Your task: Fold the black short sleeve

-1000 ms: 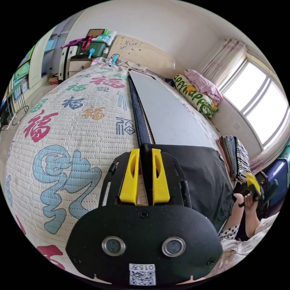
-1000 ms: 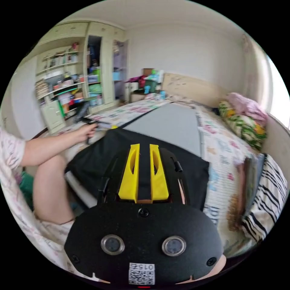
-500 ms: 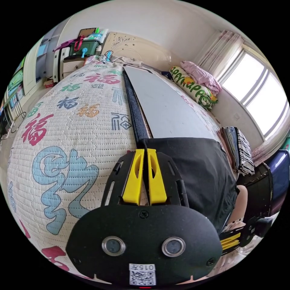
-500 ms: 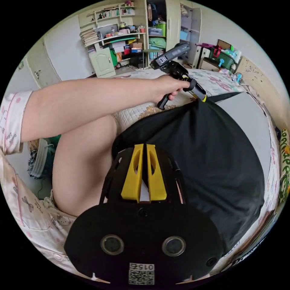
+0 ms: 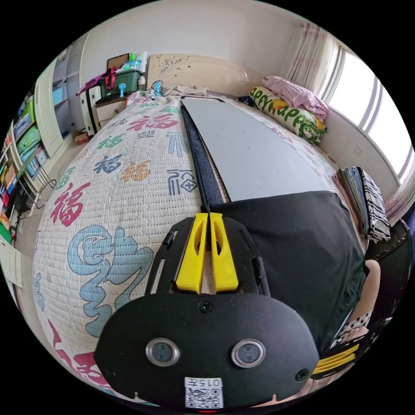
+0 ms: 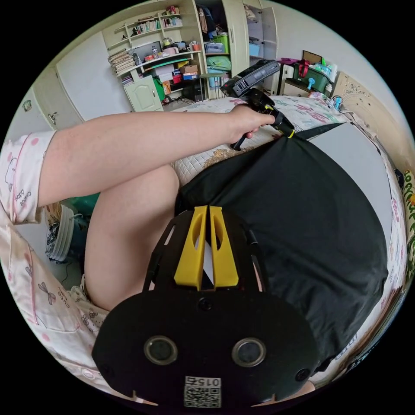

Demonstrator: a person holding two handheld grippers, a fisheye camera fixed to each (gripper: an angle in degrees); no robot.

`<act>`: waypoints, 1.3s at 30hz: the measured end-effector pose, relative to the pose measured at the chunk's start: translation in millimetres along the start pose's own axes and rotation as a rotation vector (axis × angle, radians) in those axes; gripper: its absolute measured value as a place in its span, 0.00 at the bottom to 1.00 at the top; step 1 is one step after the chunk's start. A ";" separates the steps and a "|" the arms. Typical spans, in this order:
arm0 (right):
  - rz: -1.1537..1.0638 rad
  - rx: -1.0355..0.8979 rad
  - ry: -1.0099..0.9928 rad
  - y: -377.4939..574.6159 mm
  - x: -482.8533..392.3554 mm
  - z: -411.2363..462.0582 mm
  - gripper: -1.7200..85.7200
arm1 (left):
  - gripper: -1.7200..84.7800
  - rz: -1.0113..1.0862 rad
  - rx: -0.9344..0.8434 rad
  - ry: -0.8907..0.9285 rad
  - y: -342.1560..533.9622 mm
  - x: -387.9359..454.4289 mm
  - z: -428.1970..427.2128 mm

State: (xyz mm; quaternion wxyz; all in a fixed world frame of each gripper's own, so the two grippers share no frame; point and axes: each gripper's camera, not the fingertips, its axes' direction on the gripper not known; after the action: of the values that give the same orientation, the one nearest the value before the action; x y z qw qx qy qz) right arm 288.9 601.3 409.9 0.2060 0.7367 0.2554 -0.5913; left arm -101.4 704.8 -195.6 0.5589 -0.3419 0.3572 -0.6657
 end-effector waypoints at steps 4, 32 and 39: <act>-0.009 -0.005 -0.013 11.8 11.3 -15.7 0.08 | 0.07 0.000 0.005 -0.044 -29.2 13.1 -17.9; 1.269 0.478 -0.056 308.2 280.8 -260.5 0.17 | 0.09 0.403 -0.063 0.376 -325.4 405.1 -18.2; 1.255 0.502 -0.143 309.1 310.4 -283.9 0.17 | 0.13 0.526 -0.191 0.383 -447.8 554.9 77.4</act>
State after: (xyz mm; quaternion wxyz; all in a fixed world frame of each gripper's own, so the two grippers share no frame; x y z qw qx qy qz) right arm 750.9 571.8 168.5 0.3493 0.7299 -0.3798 -0.4484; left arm -337.6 202.9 259.0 0.5996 -0.1577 0.5926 -0.5143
